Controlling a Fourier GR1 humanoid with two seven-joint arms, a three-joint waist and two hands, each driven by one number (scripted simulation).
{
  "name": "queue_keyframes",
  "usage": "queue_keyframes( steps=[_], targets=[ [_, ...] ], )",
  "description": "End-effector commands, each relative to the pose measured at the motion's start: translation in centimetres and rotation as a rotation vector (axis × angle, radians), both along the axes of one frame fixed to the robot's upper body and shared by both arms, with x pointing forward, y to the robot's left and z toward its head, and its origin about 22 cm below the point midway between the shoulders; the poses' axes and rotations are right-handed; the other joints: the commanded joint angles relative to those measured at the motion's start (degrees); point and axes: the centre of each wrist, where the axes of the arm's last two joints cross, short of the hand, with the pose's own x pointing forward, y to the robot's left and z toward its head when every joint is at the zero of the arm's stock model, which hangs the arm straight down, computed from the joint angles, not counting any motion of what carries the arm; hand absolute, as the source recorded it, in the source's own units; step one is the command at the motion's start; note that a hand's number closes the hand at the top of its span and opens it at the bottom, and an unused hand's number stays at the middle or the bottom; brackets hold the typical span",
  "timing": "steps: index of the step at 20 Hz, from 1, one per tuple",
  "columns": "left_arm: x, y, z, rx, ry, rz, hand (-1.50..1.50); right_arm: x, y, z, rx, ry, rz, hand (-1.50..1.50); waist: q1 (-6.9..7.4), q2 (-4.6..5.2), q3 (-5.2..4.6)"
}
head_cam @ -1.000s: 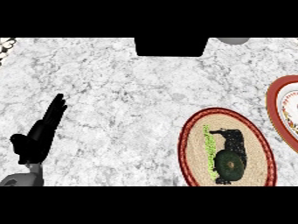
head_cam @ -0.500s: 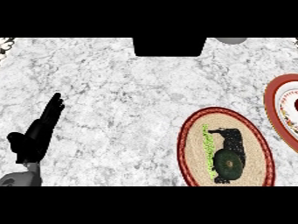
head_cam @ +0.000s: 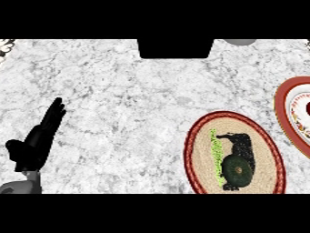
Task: Pick the tomato from the placemat and place it in the plate
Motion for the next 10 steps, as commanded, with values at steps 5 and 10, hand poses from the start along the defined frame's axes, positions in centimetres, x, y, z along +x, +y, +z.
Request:
queue_keyframes(
  steps=[5,10],
  targets=[
    [-0.6,0.8,-0.2,-0.012,-0.006,-0.009,0.00,-9.4,-4.1,0.1,-0.020,-0.044,0.089,-1.50,0.35,0.13,0.21],
    [-0.7,0.1,-0.9,-0.019,0.002,-0.014,0.00,-10.9,-3.7,-1.9,-0.046,-0.008,0.091,-1.50,0.82,0.22,0.32]
  ],
)
